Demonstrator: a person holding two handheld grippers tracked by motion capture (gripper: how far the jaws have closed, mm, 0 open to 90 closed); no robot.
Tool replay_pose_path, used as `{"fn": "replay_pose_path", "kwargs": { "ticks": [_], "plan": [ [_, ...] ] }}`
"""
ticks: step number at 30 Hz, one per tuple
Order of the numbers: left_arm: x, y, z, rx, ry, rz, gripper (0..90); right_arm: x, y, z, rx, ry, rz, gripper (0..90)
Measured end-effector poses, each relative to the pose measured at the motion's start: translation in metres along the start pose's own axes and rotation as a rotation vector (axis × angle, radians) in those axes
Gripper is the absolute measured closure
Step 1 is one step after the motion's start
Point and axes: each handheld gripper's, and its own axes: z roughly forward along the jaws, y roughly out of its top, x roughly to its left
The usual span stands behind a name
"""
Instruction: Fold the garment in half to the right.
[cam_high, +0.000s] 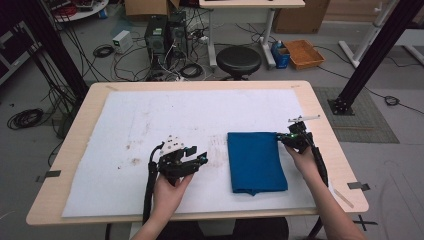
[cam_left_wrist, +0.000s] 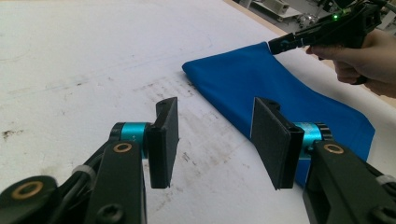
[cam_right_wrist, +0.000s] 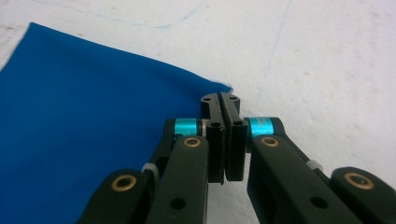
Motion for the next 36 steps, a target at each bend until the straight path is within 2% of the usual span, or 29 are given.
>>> {"fn": "replay_pose_path", "kwargs": {
  "ticks": [2,4,6,9,13,15,17,20,25,27,30,36],
  "plan": [
    [0.000,0.000,0.000,0.003,-0.001,0.000,51.7,-0.002,0.000,0.001,-0.003,-0.004,0.003,80.0],
    [0.001,0.000,0.001,0.005,0.004,0.002,51.7,-0.003,0.000,-0.001,-0.013,-0.003,0.002,78.9],
    [0.001,0.000,0.000,-0.001,0.001,-0.001,51.7,-0.004,0.000,-0.006,-0.042,-0.015,-0.004,77.8],
    [0.004,0.002,-0.001,-0.009,-0.008,-0.002,51.4,-0.005,0.000,-0.015,-0.084,-0.012,-0.009,70.7],
    [0.012,0.008,-0.009,-0.032,-0.029,0.023,46.9,-0.004,-0.002,-0.032,-0.152,0.002,-0.039,60.5],
    [0.018,0.011,-0.015,-0.051,-0.026,0.037,44.6,-0.004,-0.005,-0.041,-0.191,0.013,-0.058,53.5],
    [0.027,0.014,-0.021,-0.060,0.004,0.064,43.1,-0.005,-0.008,-0.047,-0.213,0.033,-0.064,47.9],
    [0.041,0.018,-0.029,-0.078,0.046,0.082,39.7,-0.009,-0.011,-0.054,-0.236,0.055,-0.081,41.7],
    [0.067,0.021,-0.048,-0.112,0.117,0.122,37.9,-0.018,-0.014,-0.060,-0.243,0.107,-0.062,29.1],
    [0.075,0.021,-0.054,-0.119,0.147,0.145,37.9,-0.020,-0.015,-0.062,-0.238,0.123,-0.073,27.1],
    [0.085,0.023,-0.060,-0.132,0.178,0.180,37.9,-0.021,-0.017,-0.066,-0.257,0.110,-0.084,27.0],
    [0.094,0.023,-0.059,-0.122,0.156,0.199,37.9,-0.025,-0.021,-0.071,-0.259,0.097,-0.110,28.8]
  ]
}}
